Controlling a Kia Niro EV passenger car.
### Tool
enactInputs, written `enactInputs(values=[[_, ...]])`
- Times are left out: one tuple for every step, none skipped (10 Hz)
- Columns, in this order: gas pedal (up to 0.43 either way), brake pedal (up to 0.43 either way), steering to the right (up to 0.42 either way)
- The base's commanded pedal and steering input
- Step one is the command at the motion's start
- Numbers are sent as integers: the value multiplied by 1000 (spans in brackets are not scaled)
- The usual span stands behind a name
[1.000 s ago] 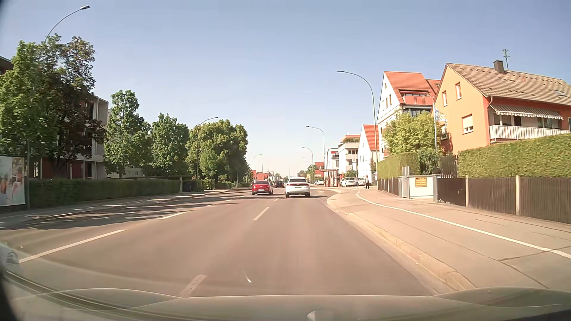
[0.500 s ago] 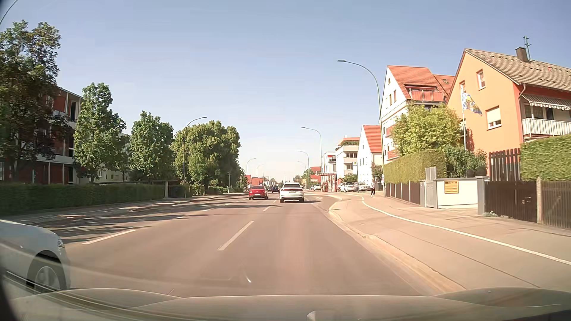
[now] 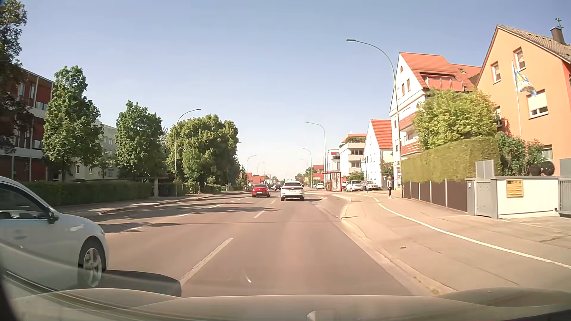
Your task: Follow the waypoints while adhering to traffic rules and regulations
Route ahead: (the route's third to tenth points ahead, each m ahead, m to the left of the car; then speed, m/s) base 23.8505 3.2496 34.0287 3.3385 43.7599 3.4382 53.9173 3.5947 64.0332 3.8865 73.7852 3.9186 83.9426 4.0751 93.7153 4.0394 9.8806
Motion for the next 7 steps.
enactInputs(values=[[189,0,-17],[209,0,-18],[209,0,-15],[209,0,-9],[209,0,-4],[209,0,-3],[209,0,-3]])
